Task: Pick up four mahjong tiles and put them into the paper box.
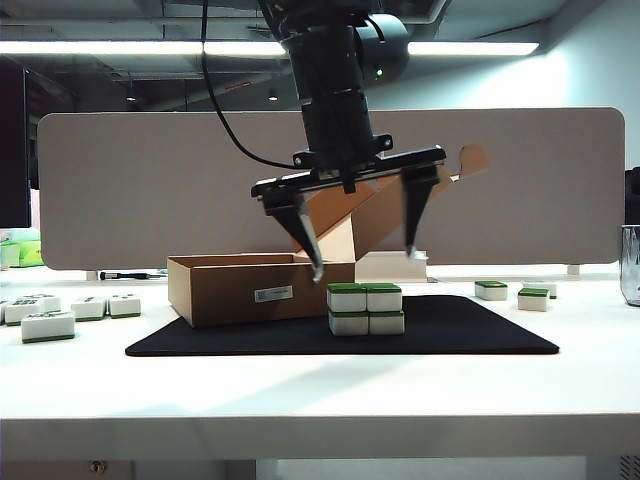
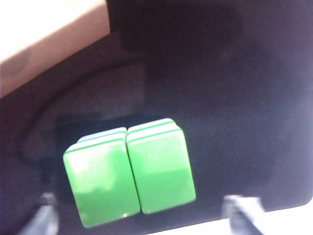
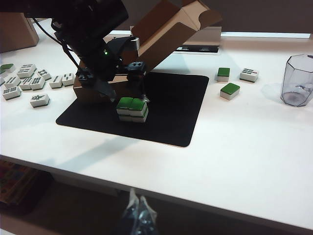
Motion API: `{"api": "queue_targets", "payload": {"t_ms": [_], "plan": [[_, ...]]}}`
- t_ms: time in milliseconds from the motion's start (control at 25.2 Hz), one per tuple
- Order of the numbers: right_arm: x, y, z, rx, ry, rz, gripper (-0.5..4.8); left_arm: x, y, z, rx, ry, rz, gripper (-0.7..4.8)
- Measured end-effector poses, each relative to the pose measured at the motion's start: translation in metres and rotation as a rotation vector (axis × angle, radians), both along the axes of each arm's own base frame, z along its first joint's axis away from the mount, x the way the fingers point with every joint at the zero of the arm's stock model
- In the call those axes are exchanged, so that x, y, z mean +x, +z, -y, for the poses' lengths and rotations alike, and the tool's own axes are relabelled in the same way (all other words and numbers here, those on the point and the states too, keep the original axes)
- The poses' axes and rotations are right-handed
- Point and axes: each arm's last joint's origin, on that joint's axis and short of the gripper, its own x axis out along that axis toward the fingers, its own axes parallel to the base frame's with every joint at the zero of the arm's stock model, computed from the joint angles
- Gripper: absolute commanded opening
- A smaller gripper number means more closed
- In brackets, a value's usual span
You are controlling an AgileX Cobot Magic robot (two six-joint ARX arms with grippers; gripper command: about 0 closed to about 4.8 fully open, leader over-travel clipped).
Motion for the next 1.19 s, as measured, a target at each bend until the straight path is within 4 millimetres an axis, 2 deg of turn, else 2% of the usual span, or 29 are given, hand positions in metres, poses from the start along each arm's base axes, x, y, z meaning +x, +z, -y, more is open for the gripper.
{"api": "queue_targets", "payload": {"t_ms": [198,317,515,753,872,911,951,1189], "plan": [[0.000,0.000,0.000,0.000,0.000,0.000,-0.01,0.002,-0.007,0.001,0.009,0.009,-0.013,4.79],[0.000,0.000,0.000,0.000,0.000,0.000,-0.01,0.006,-0.023,0.004,0.031,0.008,-0.038,4.79],[0.000,-0.001,0.000,0.000,0.001,-0.007,-0.01,0.009,-0.036,0.007,0.044,0.009,-0.051,4.79],[-0.001,-0.002,0.000,0.001,0.001,-0.019,-0.01,0.015,-0.049,0.010,0.078,0.022,-0.013,4.79],[0.000,-0.002,0.000,0.001,0.001,-0.019,-0.01,0.016,-0.050,0.010,0.120,-0.024,0.017,4.79],[-0.001,-0.002,0.000,0.001,0.001,-0.019,-0.01,0.017,-0.051,0.010,0.124,-0.029,0.019,4.20],[-0.001,-0.002,0.000,0.001,0.001,-0.019,-0.01,0.017,-0.051,0.010,0.126,-0.033,0.020,4.02],[-0.001,-0.002,0.000,0.001,0.001,-0.019,-0.01,0.017,-0.060,0.011,0.125,-0.054,-0.025,3.95]]}}
